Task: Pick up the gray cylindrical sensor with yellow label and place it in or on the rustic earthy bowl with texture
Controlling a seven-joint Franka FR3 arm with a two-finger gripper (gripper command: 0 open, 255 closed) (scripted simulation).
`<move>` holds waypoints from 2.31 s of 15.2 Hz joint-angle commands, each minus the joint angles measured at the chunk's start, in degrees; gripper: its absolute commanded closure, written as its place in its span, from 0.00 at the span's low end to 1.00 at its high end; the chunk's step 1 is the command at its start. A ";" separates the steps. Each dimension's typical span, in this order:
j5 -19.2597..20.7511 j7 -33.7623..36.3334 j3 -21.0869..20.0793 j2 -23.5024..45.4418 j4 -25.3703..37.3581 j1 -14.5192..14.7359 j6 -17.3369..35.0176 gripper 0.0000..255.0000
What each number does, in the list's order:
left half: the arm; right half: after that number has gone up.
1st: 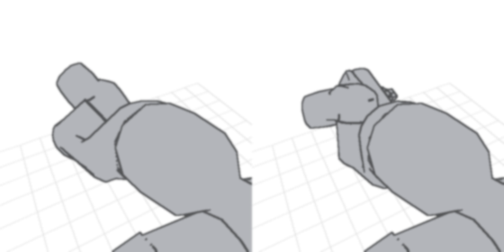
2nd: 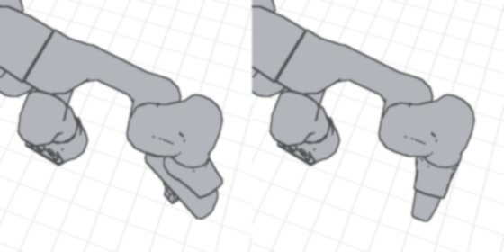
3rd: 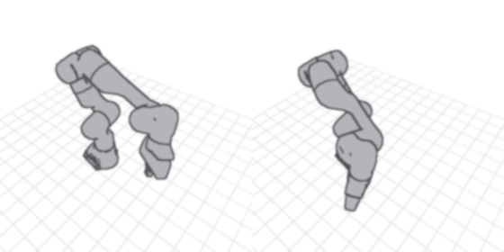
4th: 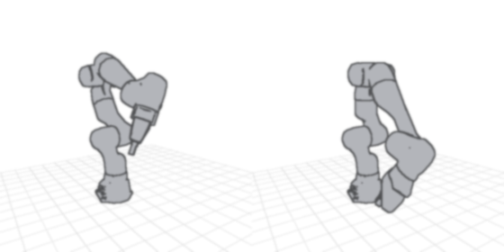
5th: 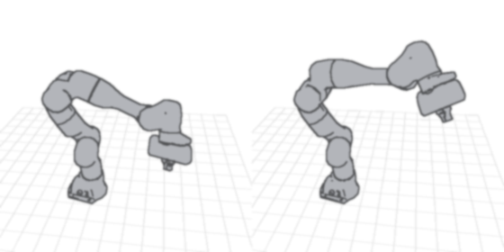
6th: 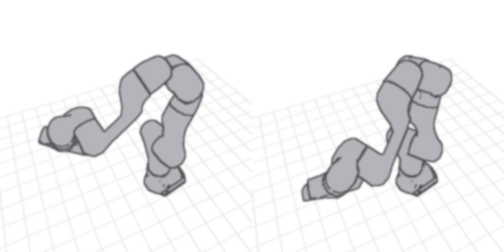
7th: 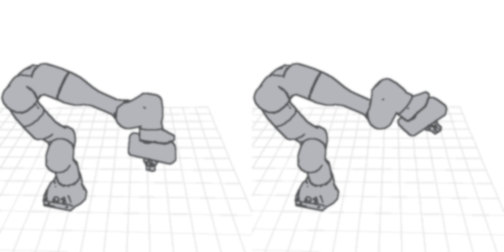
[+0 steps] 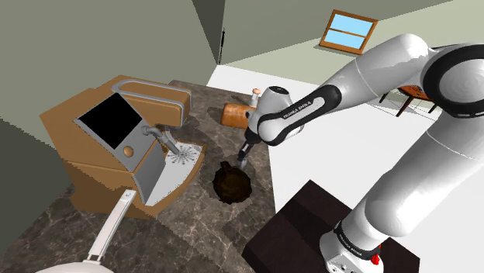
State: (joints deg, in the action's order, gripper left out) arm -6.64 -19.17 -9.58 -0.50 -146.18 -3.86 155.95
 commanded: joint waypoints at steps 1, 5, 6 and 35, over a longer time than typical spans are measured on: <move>0.16 0.08 -0.03 1.40 -0.31 0.03 1.75 1.00; 0.62 0.25 0.01 4.57 -0.58 0.06 5.18 1.00; 0.76 0.31 0.03 5.39 -0.62 0.08 6.02 1.00; -0.67 -0.79 -0.14 -0.55 -1.88 -0.26 1.36 0.00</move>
